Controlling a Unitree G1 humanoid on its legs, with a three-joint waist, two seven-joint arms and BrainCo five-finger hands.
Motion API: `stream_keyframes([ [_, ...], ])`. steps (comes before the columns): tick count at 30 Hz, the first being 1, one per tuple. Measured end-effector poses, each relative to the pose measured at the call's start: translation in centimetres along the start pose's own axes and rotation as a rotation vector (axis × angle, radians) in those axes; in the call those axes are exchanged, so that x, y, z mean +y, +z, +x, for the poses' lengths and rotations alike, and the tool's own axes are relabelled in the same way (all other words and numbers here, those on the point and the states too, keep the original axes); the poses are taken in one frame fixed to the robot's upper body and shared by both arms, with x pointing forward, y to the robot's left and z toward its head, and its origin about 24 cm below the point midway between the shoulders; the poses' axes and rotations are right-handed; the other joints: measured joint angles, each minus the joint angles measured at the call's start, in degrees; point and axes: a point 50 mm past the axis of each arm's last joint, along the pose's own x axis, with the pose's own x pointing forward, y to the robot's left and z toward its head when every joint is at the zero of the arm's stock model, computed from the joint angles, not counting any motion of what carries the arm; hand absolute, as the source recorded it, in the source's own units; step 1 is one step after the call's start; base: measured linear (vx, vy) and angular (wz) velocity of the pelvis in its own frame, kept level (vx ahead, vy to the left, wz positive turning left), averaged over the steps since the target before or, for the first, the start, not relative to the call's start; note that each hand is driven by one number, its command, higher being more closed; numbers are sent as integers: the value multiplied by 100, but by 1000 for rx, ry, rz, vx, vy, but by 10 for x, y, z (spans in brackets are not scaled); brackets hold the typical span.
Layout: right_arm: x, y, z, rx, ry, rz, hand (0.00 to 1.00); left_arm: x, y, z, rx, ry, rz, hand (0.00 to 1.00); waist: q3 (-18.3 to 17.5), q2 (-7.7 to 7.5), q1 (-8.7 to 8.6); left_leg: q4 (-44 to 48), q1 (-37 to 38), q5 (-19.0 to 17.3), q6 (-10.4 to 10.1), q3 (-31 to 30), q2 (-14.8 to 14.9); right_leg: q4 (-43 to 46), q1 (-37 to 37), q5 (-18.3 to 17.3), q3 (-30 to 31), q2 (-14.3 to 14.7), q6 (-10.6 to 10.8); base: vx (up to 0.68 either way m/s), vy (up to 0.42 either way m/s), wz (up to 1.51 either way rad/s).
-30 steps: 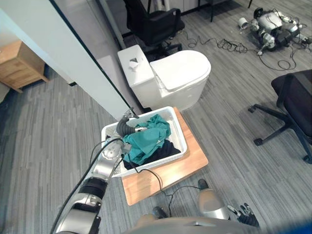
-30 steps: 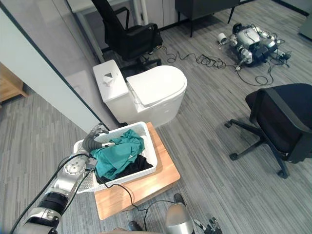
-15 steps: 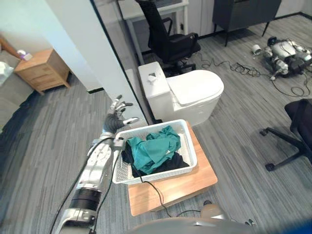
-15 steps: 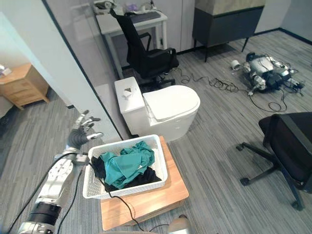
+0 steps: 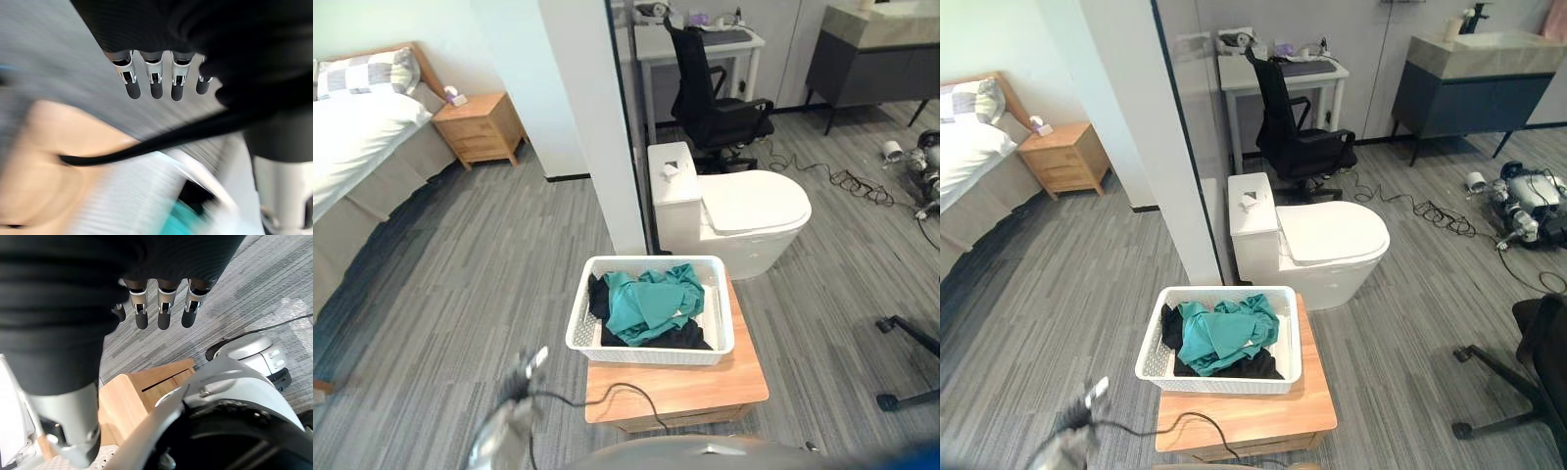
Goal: Tidy the bed and pick cloth on bed and put in laundry
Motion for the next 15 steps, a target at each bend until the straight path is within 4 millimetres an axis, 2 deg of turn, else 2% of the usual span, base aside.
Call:
stream_keyframes([
  [2, 0, -3, -2, -3, -19, 49, 0, 22, -49, -16, 155, 81, -65, 0, -61, -35, 52, -228, 188, 42, -51, 7, -39, 16, 108, -96, -44, -17, 33, 18, 17, 11],
  [5, -1, -9, -4, 8, -41, 108, 0, 34, -82, -30, 258, 150, -6, 0, -100, -49, 168, -498, 332, 150, -62, 26, -65, 89, 110, -146, -53, -23, 26, 15, 11, 2],
  [8, -2, -13, -5, 23, -52, 130, 0, 39, -87, -33, 302, 188, 115, 0, -126, -51, 241, -501, 342, 158, -45, 39, -71, 89, 113, -161, -57, -21, 25, 24, 12, -2],
  [12, -1, -11, -1, 37, -49, 132, 0, 34, -87, -30, 339, 171, 277, 0, -180, 72, 270, -502, 346, 169, -66, 90, -71, 87, 105, -142, -55, -12, 56, 53, 17, -5],
  [15, 5, -6, 3, 37, -29, 134, 0, 30, -87, -27, 368, 143, 334, 0, -184, 77, 298, -502, 346, 170, -66, 97, -33, 73, 107, -141, -55, 36, 53, 55, -5, -2],
])
